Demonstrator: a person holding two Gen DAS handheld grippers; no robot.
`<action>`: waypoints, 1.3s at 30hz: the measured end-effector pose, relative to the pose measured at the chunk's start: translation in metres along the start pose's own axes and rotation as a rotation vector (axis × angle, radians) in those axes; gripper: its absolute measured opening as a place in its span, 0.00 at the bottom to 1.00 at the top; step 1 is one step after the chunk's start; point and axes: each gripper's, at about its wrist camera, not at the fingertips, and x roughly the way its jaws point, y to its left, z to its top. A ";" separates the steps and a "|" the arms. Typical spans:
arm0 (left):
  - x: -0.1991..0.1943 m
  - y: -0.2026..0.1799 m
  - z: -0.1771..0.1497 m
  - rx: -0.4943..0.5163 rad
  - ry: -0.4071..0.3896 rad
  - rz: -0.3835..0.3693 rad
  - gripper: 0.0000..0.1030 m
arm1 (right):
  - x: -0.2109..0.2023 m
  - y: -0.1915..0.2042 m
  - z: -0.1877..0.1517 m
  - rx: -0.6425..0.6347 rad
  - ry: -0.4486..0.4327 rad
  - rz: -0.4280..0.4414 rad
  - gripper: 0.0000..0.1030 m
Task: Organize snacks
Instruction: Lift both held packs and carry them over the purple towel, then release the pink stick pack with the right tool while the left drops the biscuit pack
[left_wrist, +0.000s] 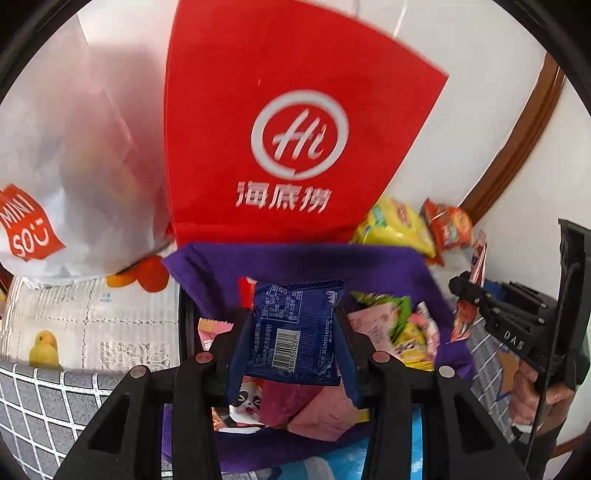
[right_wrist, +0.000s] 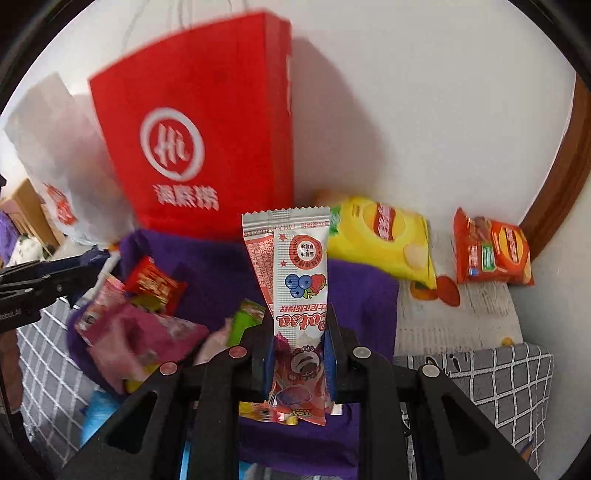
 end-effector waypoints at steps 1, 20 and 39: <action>0.004 0.002 -0.001 0.000 0.010 0.008 0.39 | 0.005 -0.002 -0.001 0.004 0.016 -0.002 0.21; 0.032 0.002 -0.010 -0.010 0.102 -0.006 0.40 | 0.024 0.018 -0.012 -0.090 0.100 0.042 0.39; 0.012 -0.010 -0.006 0.003 0.113 -0.006 0.66 | -0.010 0.028 -0.003 -0.070 0.013 0.083 0.50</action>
